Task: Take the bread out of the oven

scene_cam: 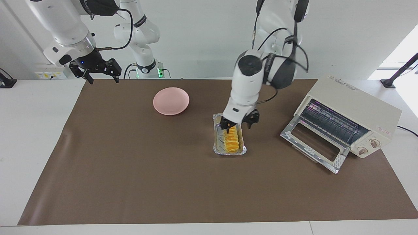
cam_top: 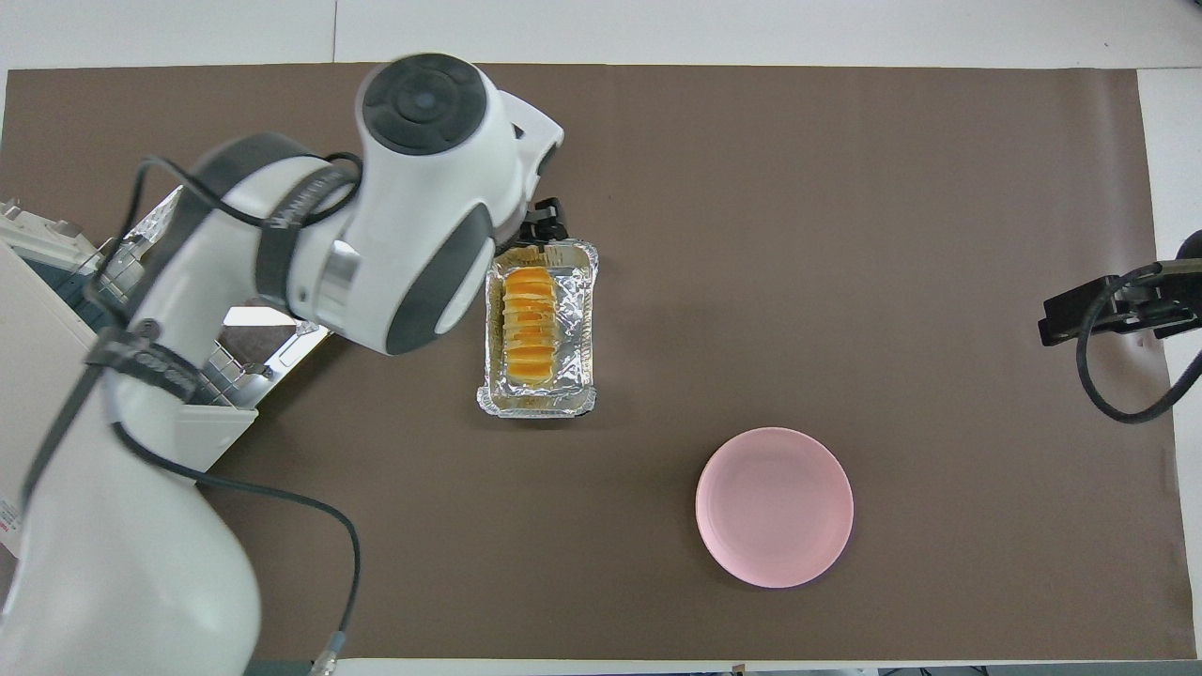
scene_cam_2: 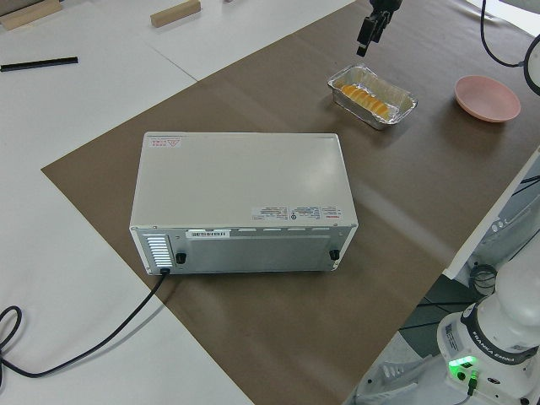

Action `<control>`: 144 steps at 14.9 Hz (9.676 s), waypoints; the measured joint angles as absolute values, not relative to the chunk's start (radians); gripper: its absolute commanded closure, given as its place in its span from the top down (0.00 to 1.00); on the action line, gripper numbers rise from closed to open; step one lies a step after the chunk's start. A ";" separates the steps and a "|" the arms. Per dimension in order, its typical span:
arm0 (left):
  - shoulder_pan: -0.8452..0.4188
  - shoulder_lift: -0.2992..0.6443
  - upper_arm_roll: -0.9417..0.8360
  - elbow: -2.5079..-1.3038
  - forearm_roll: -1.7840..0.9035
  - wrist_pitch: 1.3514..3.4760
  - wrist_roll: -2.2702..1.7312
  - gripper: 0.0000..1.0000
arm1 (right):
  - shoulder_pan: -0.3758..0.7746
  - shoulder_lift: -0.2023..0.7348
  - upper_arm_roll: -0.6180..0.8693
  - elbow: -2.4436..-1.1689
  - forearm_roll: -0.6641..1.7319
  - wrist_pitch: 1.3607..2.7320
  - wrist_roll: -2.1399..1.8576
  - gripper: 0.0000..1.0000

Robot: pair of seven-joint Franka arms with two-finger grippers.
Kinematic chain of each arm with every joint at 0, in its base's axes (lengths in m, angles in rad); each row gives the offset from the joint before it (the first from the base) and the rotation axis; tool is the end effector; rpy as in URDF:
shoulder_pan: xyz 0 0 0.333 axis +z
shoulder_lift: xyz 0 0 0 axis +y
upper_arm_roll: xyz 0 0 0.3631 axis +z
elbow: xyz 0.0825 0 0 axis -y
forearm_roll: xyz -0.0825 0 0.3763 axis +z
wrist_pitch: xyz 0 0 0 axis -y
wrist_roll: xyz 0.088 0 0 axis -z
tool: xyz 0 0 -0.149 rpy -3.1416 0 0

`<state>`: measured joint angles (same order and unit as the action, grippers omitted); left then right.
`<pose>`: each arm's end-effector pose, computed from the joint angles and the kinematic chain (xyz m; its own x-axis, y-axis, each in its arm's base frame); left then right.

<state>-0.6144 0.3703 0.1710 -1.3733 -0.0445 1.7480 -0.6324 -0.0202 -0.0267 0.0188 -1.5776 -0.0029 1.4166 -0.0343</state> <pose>0.6043 -0.3143 0.5124 0.9828 0.1838 0.0183 0.1840 -0.9829 -0.0086 0.5146 -0.0010 0.6287 0.9905 0.0324 -0.1339 0.0325 -0.9995 -0.0012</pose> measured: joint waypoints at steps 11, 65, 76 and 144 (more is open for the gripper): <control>-0.190 0.033 0.185 -1.530 -0.016 1.415 -0.199 1.00 | -0.018 -0.035 0.030 -1.617 -0.002 1.480 -0.060 1.00; -0.137 0.005 -0.022 -1.612 -0.012 1.601 -0.055 1.00 | 0.060 0.356 0.055 -1.904 0.315 2.195 0.017 1.00; -0.091 0.001 -0.018 -1.613 -0.012 1.601 -0.054 1.00 | 0.164 0.368 0.056 -1.836 0.191 2.217 0.247 0.99; -0.043 -0.009 -0.017 -1.625 -0.012 1.555 -0.050 1.00 | 0.019 -0.074 0.051 -1.787 -0.003 1.665 -0.071 1.00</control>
<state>-0.0434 -0.0091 -0.0167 -1.6253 -0.0118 1.5552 -0.0503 0.0190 -0.0736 0.0506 -1.7875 -0.0033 1.6652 -0.0710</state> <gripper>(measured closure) 0.000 0.000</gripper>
